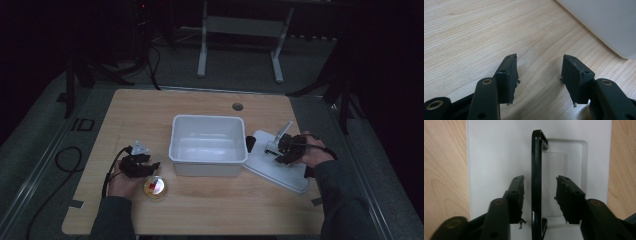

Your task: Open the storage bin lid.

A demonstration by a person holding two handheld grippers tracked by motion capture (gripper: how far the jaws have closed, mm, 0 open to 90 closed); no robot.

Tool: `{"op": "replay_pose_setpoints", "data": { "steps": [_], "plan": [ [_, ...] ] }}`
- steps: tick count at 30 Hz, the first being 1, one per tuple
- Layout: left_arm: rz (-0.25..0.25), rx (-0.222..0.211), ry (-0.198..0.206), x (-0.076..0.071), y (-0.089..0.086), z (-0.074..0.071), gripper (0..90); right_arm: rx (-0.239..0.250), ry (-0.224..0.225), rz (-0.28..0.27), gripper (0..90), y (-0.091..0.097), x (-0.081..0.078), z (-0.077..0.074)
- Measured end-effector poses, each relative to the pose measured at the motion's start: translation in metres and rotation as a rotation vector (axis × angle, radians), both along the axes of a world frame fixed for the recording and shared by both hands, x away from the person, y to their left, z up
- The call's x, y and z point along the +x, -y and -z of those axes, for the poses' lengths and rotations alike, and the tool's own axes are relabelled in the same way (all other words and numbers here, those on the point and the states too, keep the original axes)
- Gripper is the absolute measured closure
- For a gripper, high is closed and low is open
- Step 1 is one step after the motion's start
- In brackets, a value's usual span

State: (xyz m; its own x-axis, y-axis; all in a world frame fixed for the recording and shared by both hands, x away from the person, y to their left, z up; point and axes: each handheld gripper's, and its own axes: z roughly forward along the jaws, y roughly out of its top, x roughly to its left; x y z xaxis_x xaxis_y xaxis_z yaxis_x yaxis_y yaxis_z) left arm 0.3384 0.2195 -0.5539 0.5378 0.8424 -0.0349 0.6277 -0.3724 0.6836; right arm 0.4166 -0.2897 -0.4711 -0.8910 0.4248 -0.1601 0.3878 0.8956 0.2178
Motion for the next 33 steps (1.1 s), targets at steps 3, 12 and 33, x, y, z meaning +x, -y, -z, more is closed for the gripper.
{"op": "replay_pose_setpoints", "data": {
  "steps": [3,12,33],
  "plan": [
    [-0.001,-0.001,0.000,0.000,0.000,0.000,47.0,0.017,0.003,0.006,52.9,0.001,-0.002,-0.003],
    [0.000,-0.001,0.000,0.000,0.000,0.000,47.0,0.055,0.054,-0.007,49.8,-0.001,-0.012,-0.013],
    [-0.001,-0.002,0.000,0.000,0.000,0.000,46.9,0.145,0.140,-0.099,47.6,-0.020,-0.048,-0.026]
  ]
}}
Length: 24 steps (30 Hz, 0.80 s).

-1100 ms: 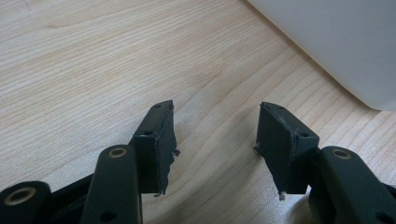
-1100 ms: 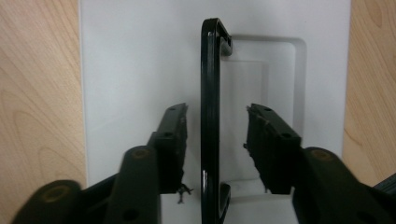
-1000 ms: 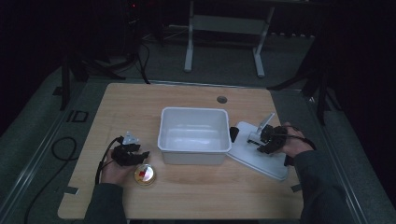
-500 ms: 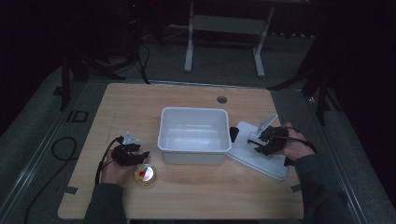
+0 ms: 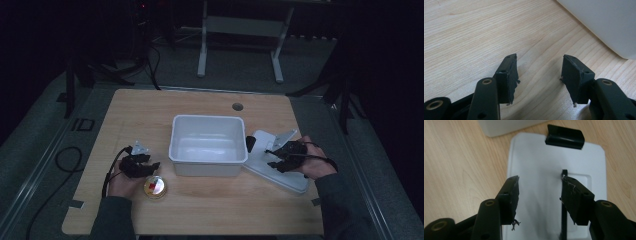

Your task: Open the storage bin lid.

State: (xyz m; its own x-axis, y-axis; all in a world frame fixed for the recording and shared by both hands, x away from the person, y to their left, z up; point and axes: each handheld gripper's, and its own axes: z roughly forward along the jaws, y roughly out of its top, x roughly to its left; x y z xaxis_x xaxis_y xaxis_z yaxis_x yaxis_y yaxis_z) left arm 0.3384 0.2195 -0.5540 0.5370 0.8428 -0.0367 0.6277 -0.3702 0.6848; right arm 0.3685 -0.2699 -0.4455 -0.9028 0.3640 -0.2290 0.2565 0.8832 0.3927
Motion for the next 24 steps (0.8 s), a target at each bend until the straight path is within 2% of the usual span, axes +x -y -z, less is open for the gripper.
{"op": "replay_pose_setpoints", "data": {
  "steps": [6,13,24],
  "plan": [
    [0.000,-0.002,0.000,0.000,0.000,0.000,46.9,0.034,-0.004,-0.010,50.0,-0.005,-0.011,0.005],
    [0.000,-0.005,0.000,0.000,0.000,0.000,47.0,0.045,-0.004,-0.035,49.4,-0.012,-0.026,0.015],
    [0.000,0.002,0.001,0.000,0.000,0.000,47.0,0.081,-0.013,-0.031,50.7,-0.021,-0.044,0.028]
  ]
}}
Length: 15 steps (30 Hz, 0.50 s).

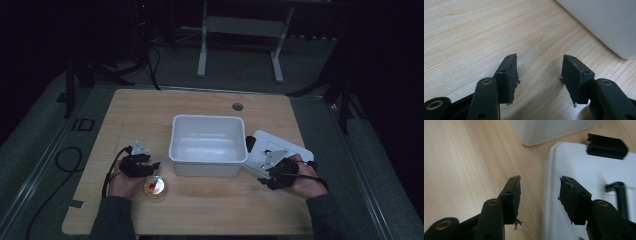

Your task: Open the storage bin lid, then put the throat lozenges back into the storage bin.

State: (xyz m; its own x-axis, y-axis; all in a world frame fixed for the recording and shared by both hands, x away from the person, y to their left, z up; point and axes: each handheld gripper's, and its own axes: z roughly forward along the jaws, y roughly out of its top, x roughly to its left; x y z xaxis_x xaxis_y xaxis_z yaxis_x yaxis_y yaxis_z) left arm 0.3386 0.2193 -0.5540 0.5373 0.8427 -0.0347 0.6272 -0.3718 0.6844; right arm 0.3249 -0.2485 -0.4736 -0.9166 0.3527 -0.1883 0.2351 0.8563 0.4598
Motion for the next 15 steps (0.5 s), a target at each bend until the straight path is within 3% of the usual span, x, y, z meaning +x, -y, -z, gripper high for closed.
{"op": "replay_pose_setpoints", "data": {
  "steps": [9,13,15],
  "plan": [
    [-0.003,0.002,0.001,0.000,0.001,0.000,46.9,0.083,-0.015,0.021,48.4,-0.004,-0.014,0.009],
    [-0.003,0.003,0.000,0.000,0.001,0.000,46.9,0.095,-0.024,0.025,47.5,-0.005,-0.015,0.015],
    [-0.006,0.024,0.003,0.000,0.004,-0.001,48.3,0.111,-0.035,0.032,46.4,-0.007,-0.018,0.021]
  ]
}}
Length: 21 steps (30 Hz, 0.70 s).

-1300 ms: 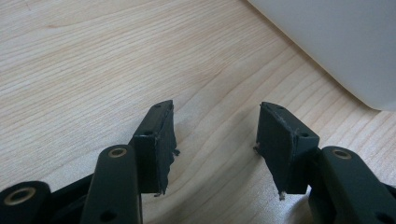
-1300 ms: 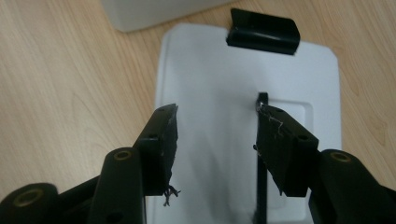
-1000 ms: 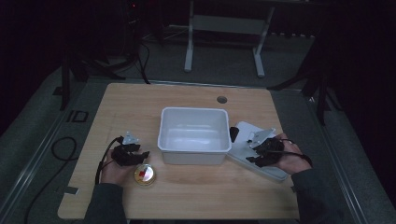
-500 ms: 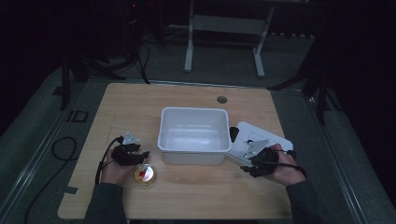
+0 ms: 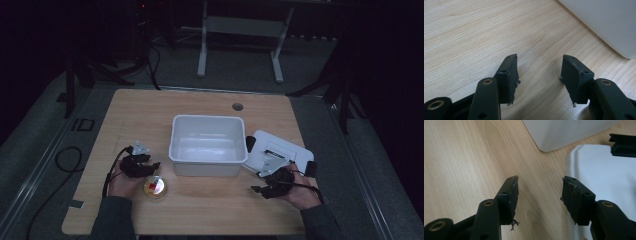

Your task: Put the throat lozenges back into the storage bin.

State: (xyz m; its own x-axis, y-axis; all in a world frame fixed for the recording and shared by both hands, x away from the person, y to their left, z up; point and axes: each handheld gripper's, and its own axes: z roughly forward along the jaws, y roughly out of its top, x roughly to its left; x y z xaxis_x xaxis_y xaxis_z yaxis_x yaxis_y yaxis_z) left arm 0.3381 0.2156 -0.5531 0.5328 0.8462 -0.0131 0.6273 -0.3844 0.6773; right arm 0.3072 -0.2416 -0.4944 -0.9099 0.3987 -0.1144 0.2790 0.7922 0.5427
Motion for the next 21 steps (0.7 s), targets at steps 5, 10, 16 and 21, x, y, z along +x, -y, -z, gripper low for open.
{"op": "replay_pose_setpoints", "data": {
  "steps": [5,10,16,21],
  "plan": [
    [-0.003,0.017,-0.003,-0.001,0.001,-0.002,48.7,0.019,-0.017,0.028,46.0,-0.002,-0.004,0.010],
    [0.000,0.004,-0.004,-0.002,0.000,-0.003,48.2,0.054,-0.023,0.028,46.0,-0.007,-0.009,0.016],
    [0.001,-0.025,0.010,-0.009,0.001,-0.015,46.9,0.084,-0.031,0.064,45.3,-0.011,-0.013,0.034],
    [0.012,-0.046,0.005,-0.015,-0.003,-0.022,46.3,0.110,-0.022,0.097,42.5,-0.013,-0.013,0.045]
  ]
}}
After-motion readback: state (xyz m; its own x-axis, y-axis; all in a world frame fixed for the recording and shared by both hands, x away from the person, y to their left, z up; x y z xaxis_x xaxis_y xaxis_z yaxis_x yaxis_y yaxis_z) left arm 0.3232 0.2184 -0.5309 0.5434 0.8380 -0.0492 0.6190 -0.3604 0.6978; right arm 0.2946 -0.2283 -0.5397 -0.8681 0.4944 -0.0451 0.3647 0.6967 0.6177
